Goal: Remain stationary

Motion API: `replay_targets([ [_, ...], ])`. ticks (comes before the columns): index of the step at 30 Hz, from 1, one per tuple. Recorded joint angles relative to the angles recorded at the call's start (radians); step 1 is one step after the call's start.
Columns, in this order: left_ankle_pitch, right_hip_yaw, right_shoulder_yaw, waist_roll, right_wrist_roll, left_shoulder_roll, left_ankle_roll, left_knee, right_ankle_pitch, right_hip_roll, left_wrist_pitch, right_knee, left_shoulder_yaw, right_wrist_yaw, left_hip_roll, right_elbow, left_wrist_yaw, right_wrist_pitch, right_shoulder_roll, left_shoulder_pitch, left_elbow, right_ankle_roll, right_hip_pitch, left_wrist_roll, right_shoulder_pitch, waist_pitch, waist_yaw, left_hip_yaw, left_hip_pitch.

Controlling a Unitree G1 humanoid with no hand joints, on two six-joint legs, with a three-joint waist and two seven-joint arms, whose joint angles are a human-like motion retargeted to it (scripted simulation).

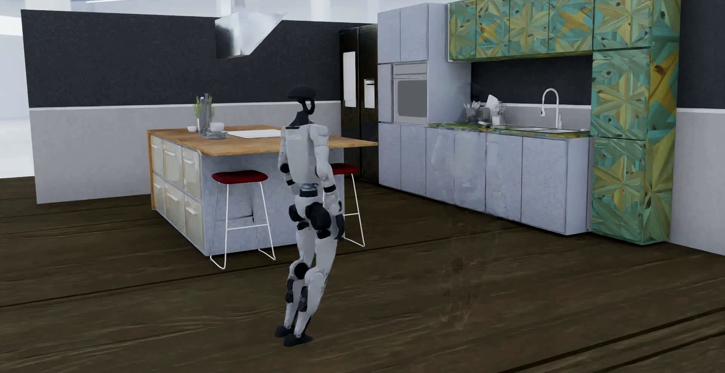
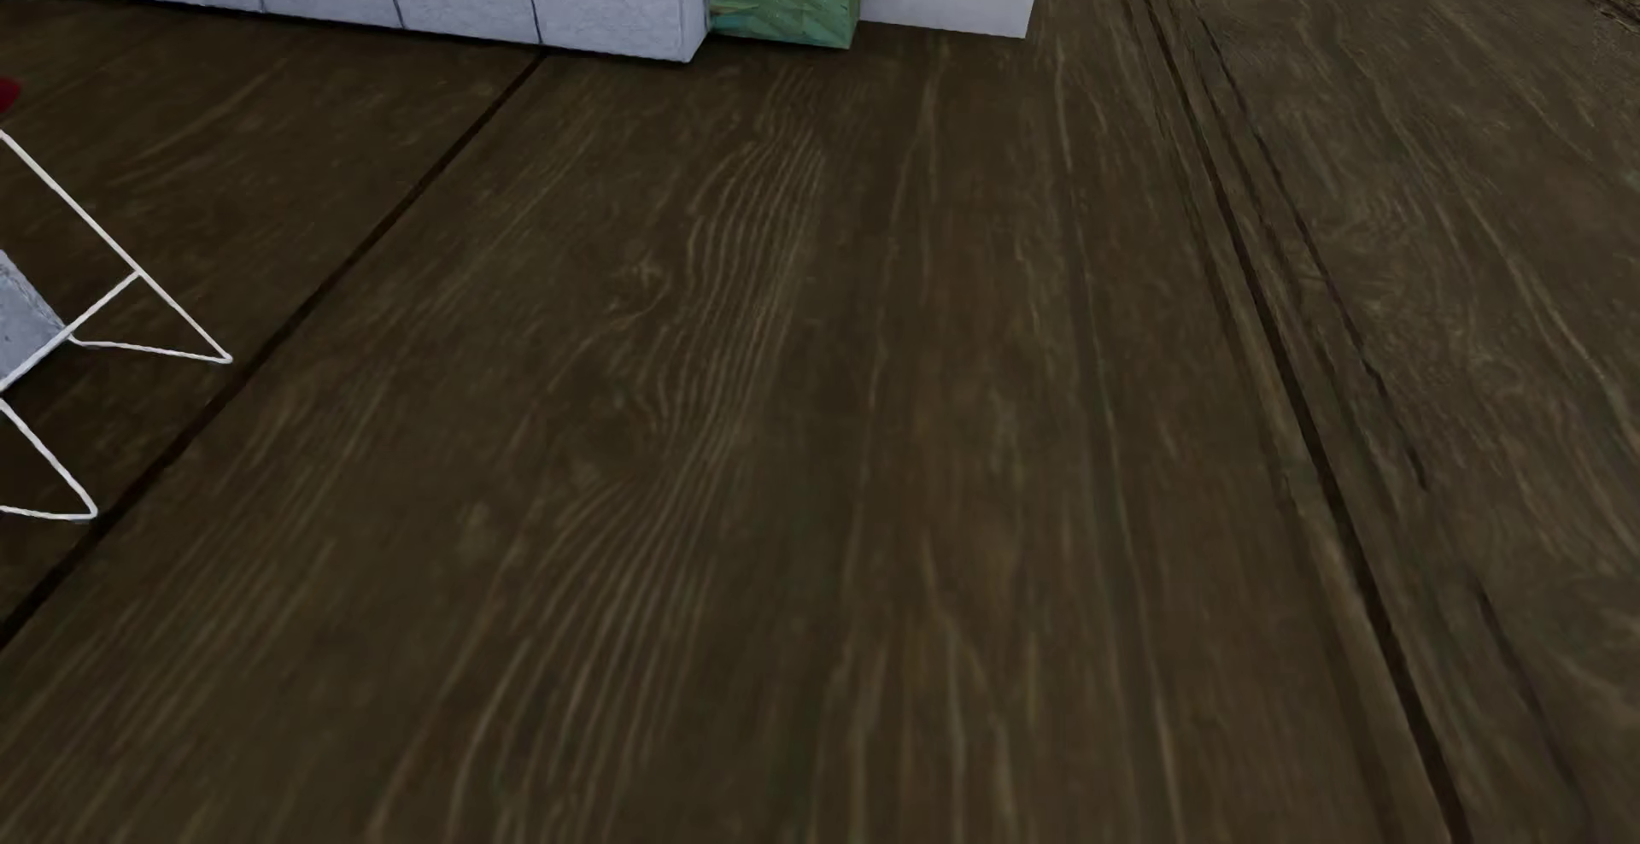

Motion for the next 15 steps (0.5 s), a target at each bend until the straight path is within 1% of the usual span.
replay_targets([
  [6,-0.006,0.0,-0.014,-0.008,0.0,0.001,0.0,0.006,-0.001,-0.002,0.0,0.003,0.004,0.0,-0.003,0.005,0.0,0.0,0.002,0.0,0.007,0.0,-0.003,0.0,0.002,-0.003,-0.001,0.0,-0.009],
  [7,-0.007,0.0,0.003,-0.008,0.0,0.002,0.0,0.005,0.001,-0.001,0.0,-0.001,-0.002,0.0,-0.003,-0.01,0.0,0.0,-0.006,0.004,0.003,0.0,0.01,0.0,0.005,0.005,0.001,0.0,0.003],
  [10,-0.006,0.0,-0.009,-0.009,0.0,-0.003,0.0,0.01,0.001,0.002,0.0,-0.002,0.003,0.0,0.002,0.006,0.0,0.0,0.003,0.007,0.01,0.0,0.001,0.0,-0.001,-0.004,-0.001,0.0,-0.01],
  [11,-0.006,0.0,0.013,-0.009,0.0,-0.002,0.0,0.009,0.0,0.004,0.0,-0.001,-0.01,0.0,0.004,-0.006,0.0,0.0,-0.001,-0.001,0.015,0.0,-0.006,0.0,-0.003,-0.007,-0.003,0.0,-0.017],
  [15,-0.009,0.0,-0.002,-0.008,0.0,-0.007,0.0,0.005,0.001,0.001,0.0,-0.003,-0.004,0.0,0.001,-0.002,0.0,0.0,0.009,-0.001,0.005,0.0,-0.001,0.0,-0.008,0.001,0.003,0.0,-0.008],
])
